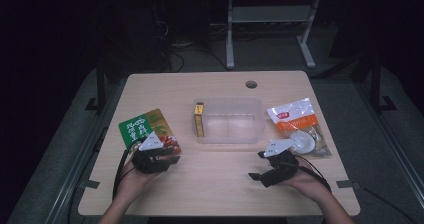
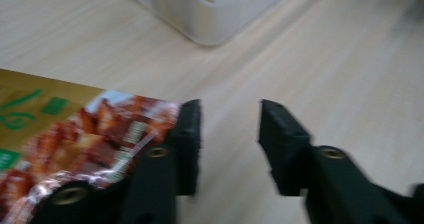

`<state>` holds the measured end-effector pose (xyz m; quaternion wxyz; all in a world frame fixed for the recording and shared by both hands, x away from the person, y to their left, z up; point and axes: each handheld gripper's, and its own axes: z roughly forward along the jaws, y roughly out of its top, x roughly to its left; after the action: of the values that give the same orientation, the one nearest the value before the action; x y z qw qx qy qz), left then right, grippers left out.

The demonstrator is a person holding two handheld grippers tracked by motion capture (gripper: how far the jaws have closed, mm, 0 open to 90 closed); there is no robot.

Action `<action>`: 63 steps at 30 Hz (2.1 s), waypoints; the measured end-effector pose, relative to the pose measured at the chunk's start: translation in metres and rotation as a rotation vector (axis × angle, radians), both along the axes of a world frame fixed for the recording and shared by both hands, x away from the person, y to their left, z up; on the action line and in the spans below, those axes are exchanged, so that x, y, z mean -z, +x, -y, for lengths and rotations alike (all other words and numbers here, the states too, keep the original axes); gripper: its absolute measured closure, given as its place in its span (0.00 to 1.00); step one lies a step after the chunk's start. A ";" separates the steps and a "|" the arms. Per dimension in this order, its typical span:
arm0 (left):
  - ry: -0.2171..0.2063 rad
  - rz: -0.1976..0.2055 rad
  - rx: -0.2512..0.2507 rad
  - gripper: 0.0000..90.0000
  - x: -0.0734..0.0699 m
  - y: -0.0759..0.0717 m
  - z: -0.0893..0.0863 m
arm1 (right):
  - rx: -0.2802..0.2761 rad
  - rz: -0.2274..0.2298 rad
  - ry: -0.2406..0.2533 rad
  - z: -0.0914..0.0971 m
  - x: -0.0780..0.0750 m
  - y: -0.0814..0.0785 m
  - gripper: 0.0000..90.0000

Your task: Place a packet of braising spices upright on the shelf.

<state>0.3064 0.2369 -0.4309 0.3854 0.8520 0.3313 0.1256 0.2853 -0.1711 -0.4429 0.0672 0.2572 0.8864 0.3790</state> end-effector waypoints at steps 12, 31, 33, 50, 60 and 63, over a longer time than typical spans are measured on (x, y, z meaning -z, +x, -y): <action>0.072 -0.025 -0.111 1.00 0.012 0.053 -0.001 | 0.001 0.004 -0.004 0.002 0.002 0.001 0.21; 0.140 -0.123 -0.104 1.00 0.023 0.037 -0.025 | -0.005 0.001 -0.014 0.003 0.004 0.001 0.21; 0.137 -0.131 -0.109 1.00 0.023 0.033 -0.030 | -0.006 0.000 -0.015 0.003 0.004 0.001 0.21; 0.147 -0.149 -0.228 1.00 0.019 0.020 -0.081 | -0.002 -0.002 -0.018 0.002 0.004 0.001 0.21; 0.107 -0.053 -0.314 1.00 -0.001 0.069 -0.079 | -0.005 -0.006 -0.018 0.002 0.006 0.003 0.21; 0.109 -0.042 -0.342 1.00 0.001 0.092 -0.077 | -0.007 -0.010 -0.015 0.002 0.007 0.003 0.21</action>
<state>0.3982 0.3137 -0.4320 0.3049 0.8054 0.4719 0.1892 0.2880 -0.1731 -0.4496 0.0632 0.2553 0.8906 0.3710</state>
